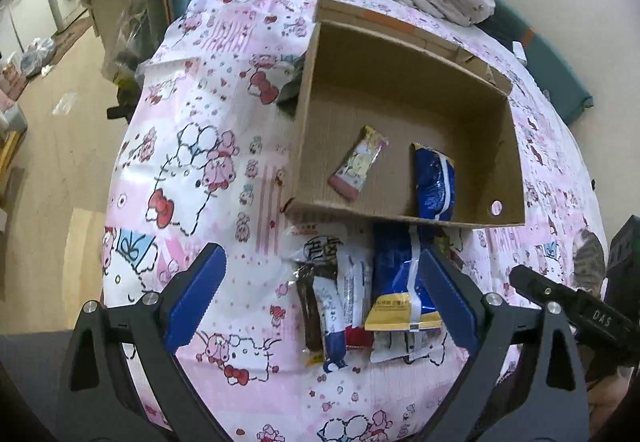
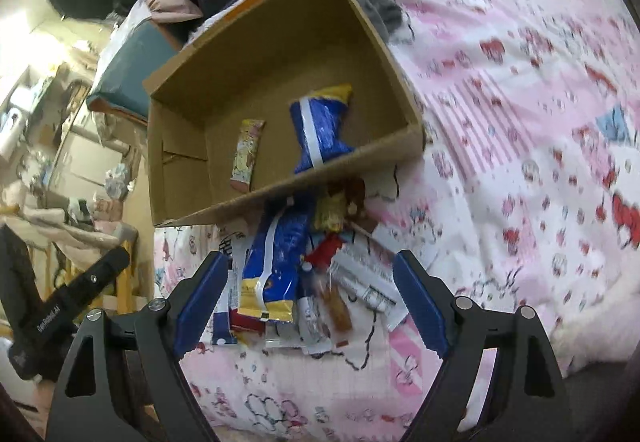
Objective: Organize snacks
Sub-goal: 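Grasp a white bar with the left tool while the right tool grasps a red-white bar, then carry both bars into the box and open both tools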
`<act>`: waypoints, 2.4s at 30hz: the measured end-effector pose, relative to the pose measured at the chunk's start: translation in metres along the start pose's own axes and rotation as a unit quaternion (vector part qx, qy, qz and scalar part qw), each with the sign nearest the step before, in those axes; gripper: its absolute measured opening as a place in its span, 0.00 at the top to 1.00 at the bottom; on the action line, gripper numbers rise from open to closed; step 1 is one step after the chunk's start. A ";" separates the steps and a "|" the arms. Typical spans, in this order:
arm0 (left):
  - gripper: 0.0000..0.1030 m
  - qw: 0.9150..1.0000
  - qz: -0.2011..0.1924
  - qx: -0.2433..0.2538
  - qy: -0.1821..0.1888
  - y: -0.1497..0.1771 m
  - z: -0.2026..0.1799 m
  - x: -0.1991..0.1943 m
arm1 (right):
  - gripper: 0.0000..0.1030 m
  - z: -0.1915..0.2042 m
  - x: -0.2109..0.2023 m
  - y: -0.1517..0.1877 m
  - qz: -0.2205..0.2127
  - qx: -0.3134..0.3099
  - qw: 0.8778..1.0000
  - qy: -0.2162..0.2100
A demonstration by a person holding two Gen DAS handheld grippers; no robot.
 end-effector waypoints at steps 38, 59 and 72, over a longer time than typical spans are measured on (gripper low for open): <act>0.87 0.987 0.157 -0.028 0.012 0.045 0.005 0.051 | 0.16 -0.017 0.033 -0.004 0.060 0.051 0.997 0.011; 0.87 0.990 0.131 -0.054 0.022 0.038 0.012 0.041 | 0.63 0.044 0.111 0.035 0.127 -0.312 0.914 0.226; 0.87 0.992 0.109 -0.059 0.004 0.036 0.021 0.031 | 0.68 0.040 0.049 0.039 0.106 -0.226 0.961 0.123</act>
Point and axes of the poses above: each gripper's, at about its wrist camera, not at the fingertips, and x roughly the way its jaws point, z to its left, y to its underside, the point moved 3 cm from there along x, roughly the way its jaws point, and after that the axes turned 12 degrees about y, right-handed, at the moved point
